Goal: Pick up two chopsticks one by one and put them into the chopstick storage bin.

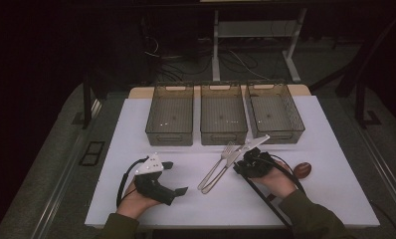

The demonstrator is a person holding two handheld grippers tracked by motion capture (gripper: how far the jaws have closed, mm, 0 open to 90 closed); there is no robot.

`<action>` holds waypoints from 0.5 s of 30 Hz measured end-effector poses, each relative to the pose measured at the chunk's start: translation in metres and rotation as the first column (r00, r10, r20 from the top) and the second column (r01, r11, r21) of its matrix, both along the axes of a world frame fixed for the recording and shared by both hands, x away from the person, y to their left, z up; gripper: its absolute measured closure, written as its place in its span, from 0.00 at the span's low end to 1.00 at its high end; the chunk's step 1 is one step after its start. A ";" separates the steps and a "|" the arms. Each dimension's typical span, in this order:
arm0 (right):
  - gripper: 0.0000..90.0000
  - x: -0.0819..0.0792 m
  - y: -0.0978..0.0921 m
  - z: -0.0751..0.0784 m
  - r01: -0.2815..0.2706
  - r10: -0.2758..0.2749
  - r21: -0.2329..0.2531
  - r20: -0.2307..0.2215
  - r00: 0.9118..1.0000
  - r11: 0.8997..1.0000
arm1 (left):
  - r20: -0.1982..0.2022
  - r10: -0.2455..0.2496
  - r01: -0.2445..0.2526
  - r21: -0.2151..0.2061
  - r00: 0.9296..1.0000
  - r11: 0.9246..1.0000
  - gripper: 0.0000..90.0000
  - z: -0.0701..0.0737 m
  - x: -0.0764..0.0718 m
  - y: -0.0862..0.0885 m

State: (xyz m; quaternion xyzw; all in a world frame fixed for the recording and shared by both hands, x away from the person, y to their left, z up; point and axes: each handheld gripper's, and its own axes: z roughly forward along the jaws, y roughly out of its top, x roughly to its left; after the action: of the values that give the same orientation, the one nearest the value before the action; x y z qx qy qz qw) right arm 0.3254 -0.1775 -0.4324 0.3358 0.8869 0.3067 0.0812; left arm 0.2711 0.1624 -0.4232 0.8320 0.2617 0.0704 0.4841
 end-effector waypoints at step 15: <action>0.86 -0.031 -0.013 0.001 -0.026 0.026 0.006 -0.002 1.000 1.000 | 0.000 0.002 -0.002 -0.003 1.000 1.000 0.00 0.000 0.000 -0.001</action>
State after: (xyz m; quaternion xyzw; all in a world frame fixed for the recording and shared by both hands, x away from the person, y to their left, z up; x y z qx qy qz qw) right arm 0.2947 -0.1908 -0.4312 0.3249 0.8902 0.3103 0.0753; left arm 0.2706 0.1609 -0.4235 0.8311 0.2624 0.0706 0.4853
